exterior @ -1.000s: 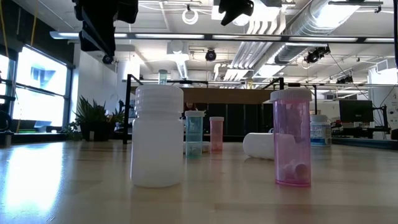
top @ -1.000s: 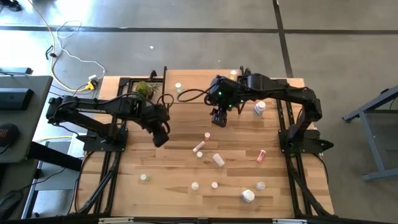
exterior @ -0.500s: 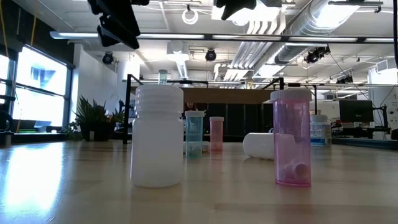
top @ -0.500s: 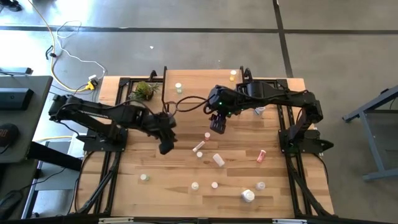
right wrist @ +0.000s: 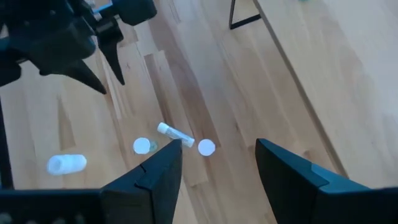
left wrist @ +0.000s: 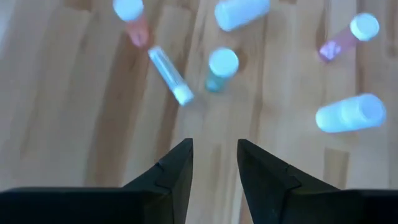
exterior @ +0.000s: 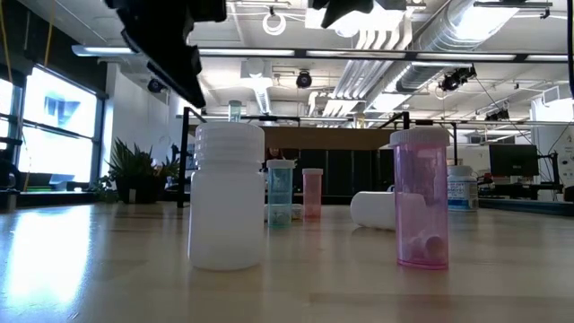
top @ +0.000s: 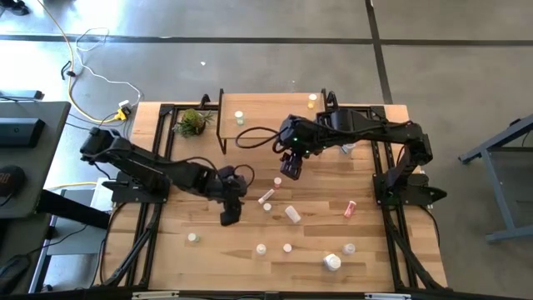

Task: Pick and place medicine bottles onto shelf by color
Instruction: Put the white yellow pill bottle on the shelf

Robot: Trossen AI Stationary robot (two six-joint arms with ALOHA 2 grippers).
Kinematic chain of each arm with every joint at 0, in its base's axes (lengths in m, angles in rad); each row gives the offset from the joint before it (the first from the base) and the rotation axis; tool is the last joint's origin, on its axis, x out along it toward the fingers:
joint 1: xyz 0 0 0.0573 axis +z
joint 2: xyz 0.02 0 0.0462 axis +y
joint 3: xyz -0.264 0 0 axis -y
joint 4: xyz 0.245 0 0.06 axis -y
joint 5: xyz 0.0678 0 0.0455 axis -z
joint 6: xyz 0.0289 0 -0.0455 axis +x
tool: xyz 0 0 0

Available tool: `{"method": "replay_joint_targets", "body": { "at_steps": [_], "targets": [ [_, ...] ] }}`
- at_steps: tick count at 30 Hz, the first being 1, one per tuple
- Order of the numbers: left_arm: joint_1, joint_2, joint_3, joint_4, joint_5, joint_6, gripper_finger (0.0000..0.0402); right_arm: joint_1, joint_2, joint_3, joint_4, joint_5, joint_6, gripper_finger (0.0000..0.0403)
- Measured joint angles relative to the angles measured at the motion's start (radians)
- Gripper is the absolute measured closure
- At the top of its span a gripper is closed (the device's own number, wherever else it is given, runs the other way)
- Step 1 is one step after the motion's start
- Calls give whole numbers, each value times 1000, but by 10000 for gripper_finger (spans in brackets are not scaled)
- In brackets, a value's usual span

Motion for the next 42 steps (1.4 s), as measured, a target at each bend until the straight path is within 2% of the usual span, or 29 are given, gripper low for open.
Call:
{"method": "replay_joint_targets", "body": {
  "at_steps": [3, 8, 15, 18, 21, 26, 30, 37, 42],
  "targets": [
    [-25, -15, -78, 35, 8, -52, 294, 9, 0, 0, -2, 0, 3, 208],
    [-40, -45, -193, 202, -30, -85, 299, 23, 0, 0, 0, 0, 2, 208],
    [-21, -47, -326, 536, -75, 17, 300, 24, 0, 0, 3, 0, 21, 208],
    [4, -42, -363, 630, -75, 42, 300, 24, 0, 0, 2, 0, 21, 208],
    [36, -43, -375, 647, -70, 35, 300, 24, 0, 0, 2, 0, 21, 208],
    [92, -43, -375, 646, 38, 24, 295, 24, 0, 0, 2, 0, 20, 208],
    [122, -43, -375, 645, 69, 29, 276, 24, 0, 0, 2, 0, 19, 208],
    [126, -29, -375, 669, 0, 100, 232, 24, 0, 0, 2, 1, 19, 208],
    [126, 30, -375, 764, -4, 95, 222, 24, 0, 0, 2, 1, 22, 208]
  ]
}}
